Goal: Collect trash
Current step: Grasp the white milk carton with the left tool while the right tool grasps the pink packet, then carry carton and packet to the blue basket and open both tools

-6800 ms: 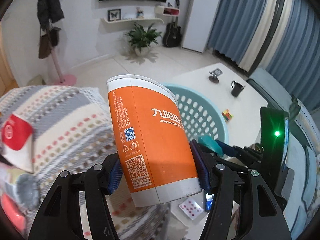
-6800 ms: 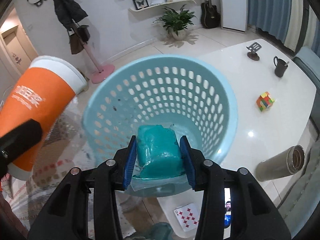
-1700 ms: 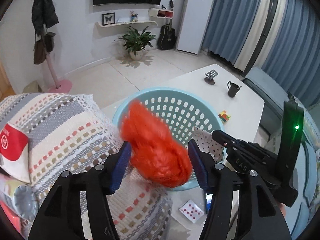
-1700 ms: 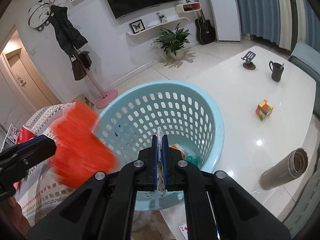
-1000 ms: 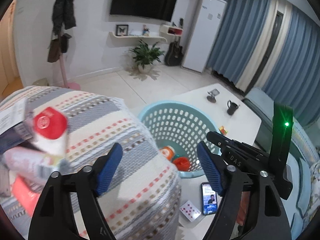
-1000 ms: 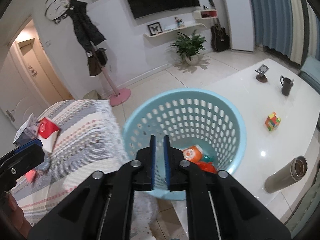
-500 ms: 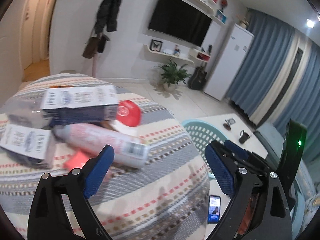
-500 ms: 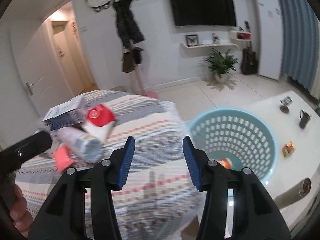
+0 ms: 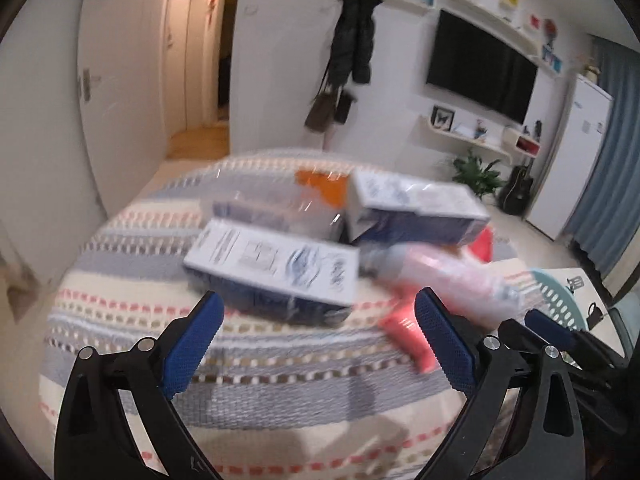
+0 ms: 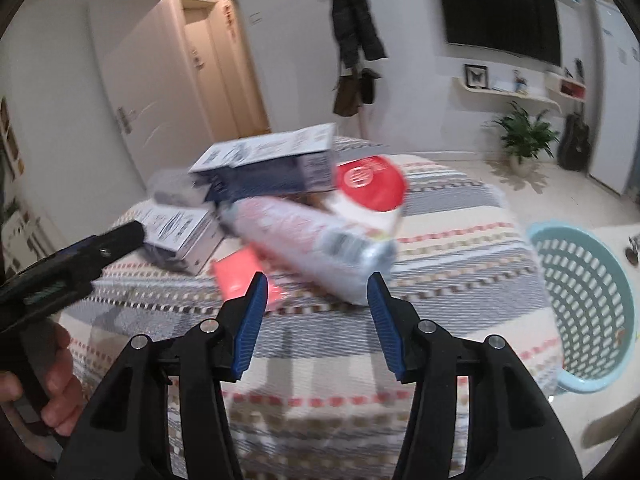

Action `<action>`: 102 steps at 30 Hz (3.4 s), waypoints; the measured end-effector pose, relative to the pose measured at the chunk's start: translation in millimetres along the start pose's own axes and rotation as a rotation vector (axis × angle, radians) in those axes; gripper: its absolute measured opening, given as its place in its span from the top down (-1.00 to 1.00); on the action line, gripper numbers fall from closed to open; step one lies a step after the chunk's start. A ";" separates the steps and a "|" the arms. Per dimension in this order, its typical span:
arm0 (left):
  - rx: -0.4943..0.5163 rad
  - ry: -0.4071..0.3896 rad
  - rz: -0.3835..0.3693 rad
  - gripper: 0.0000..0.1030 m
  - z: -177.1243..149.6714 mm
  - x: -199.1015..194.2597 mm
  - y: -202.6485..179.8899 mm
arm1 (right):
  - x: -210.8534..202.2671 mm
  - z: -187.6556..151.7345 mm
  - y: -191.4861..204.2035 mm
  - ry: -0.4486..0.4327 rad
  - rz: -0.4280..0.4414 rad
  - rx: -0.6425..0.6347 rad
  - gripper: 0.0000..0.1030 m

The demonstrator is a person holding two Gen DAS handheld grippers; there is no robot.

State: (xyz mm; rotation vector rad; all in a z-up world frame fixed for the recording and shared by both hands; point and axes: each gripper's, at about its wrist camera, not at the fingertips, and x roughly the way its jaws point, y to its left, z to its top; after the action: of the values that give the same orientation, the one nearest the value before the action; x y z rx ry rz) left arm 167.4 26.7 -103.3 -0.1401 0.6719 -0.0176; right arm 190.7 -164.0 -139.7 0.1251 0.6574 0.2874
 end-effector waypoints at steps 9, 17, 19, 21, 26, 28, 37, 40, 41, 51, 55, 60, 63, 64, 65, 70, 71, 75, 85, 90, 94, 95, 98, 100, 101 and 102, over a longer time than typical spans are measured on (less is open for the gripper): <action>0.029 0.088 0.178 -0.81 0.4 41.9 -1.5 | 15.7 -0.9 2.4 0.057 -0.011 0.014 -0.16; 0.011 0.114 0.153 -0.60 2.4 43.5 9.5 | 22.8 1.0 1.6 0.077 -0.028 0.003 -0.16; 0.008 0.112 0.142 -0.54 -1.8 40.2 17.2 | 23.8 0.8 3.1 0.080 -0.031 -0.002 -0.16; 0.002 0.112 0.146 -0.53 -6.1 34.8 31.1 | 23.7 0.1 4.7 0.077 -0.028 -0.009 -0.16; -0.045 0.111 0.181 -0.53 -20.6 12.3 70.3 | 22.7 -1.4 12.0 0.069 -0.041 -0.039 -0.16; -0.072 0.121 0.203 -0.52 -26.6 6.7 85.7 | 22.7 -2.3 16.3 0.071 -0.041 -0.061 -0.16; -0.136 0.141 -0.033 -0.76 -5.7 -3.7 90.9 | 23.8 6.4 24.5 0.095 0.028 -0.083 -0.27; -0.185 0.166 0.010 -0.76 5.0 15.0 88.0 | 24.1 15.7 28.6 0.101 0.046 -0.108 -0.41; -0.197 0.187 0.026 -0.76 8.9 25.0 88.3 | 24.4 17.2 31.1 0.104 0.055 -0.115 -0.43; -0.124 0.246 0.184 -0.62 15.6 74.4 73.4 | 66.1 14.9 45.1 0.211 0.069 -0.145 -0.44; -0.074 0.236 0.224 -0.44 22.2 82.6 61.3 | 67.5 17.3 44.7 0.211 0.077 -0.146 -0.43; -0.033 0.223 0.225 -0.20 21.5 75.4 50.6 | 72.4 14.8 57.7 0.225 0.069 -0.202 0.00; -0.035 0.221 0.207 -0.15 13.5 60.7 53.4 | 67.3 10.8 68.9 0.196 0.054 -0.250 0.04; -0.036 0.219 0.202 -0.14 6.1 52.1 56.5 | 63.1 9.6 72.1 0.177 0.055 -0.261 0.04; -0.036 0.214 0.194 -0.14 4.7 46.1 56.7 | 59.6 8.8 73.2 0.167 0.061 -0.261 0.05; -0.011 0.140 0.135 -0.14 1.1 18.7 49.5 | 37.2 12.7 69.2 0.118 0.078 -0.228 0.05; -0.003 0.117 0.119 -0.14 2.0 9.7 46.3 | 32.7 14.5 67.3 0.106 0.078 -0.222 0.06; 0.045 0.022 0.086 -0.14 8.5 -20.4 28.9 | 11.7 23.3 56.1 0.053 0.067 -0.191 0.06; 0.196 -0.147 0.014 -0.14 25.3 -68.0 -43.0 | -40.1 35.2 16.7 -0.089 -0.103 -0.149 0.06; 0.261 -0.160 -0.050 -0.14 29.0 -75.6 -80.6 | -64.0 37.6 -25.9 -0.136 -0.140 -0.060 0.06; 0.313 -0.163 -0.104 -0.14 33.1 -68.5 -116.5 | -79.6 39.9 -66.8 -0.167 -0.188 0.015 0.06; 0.332 -0.161 -0.120 -0.14 34.3 -66.0 -129.5 | -82.9 39.9 -75.8 -0.170 -0.196 0.034 0.06; 0.380 -0.160 -0.158 -0.15 33.9 -57.6 -156.3 | -87.8 35.5 -111.8 -0.155 -0.237 0.119 0.06; 0.405 -0.154 -0.174 -0.15 31.7 -51.4 -173.0 | -86.1 29.4 -143.9 -0.121 -0.271 0.203 0.06; 0.421 -0.140 -0.191 -0.15 30.3 -44.8 -184.5 | -85.3 26.1 -156.0 -0.111 -0.280 0.237 0.06; 0.432 -0.125 -0.205 -0.15 28.2 -39.3 -192.7 | -84.3 20.9 -172.6 -0.096 -0.290 0.286 0.06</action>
State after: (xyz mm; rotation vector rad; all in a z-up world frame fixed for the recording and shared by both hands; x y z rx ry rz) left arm 159.7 -158.2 -31.2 0.2055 0.5138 -0.3467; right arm 178.6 -354.5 -109.4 0.3123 0.6094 -0.0936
